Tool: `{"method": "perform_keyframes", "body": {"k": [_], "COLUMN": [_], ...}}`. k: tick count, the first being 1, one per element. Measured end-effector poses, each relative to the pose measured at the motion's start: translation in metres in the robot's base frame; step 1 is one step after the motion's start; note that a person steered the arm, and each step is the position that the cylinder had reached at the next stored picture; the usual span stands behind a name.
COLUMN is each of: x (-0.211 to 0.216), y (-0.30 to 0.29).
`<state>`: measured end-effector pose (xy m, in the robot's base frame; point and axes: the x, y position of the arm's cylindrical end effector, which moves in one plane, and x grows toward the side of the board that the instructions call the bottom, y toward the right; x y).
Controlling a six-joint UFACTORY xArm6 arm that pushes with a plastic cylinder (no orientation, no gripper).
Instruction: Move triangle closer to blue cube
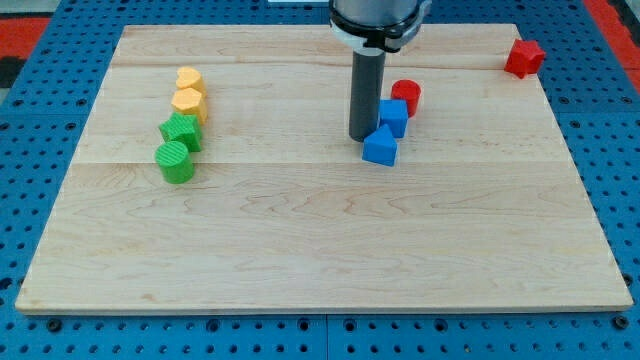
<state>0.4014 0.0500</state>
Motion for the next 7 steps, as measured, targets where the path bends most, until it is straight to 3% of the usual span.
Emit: {"method": "perform_keyframes", "body": {"k": [4,7], "x": [0.06,0.066], "y": [-0.012,-0.002]}}
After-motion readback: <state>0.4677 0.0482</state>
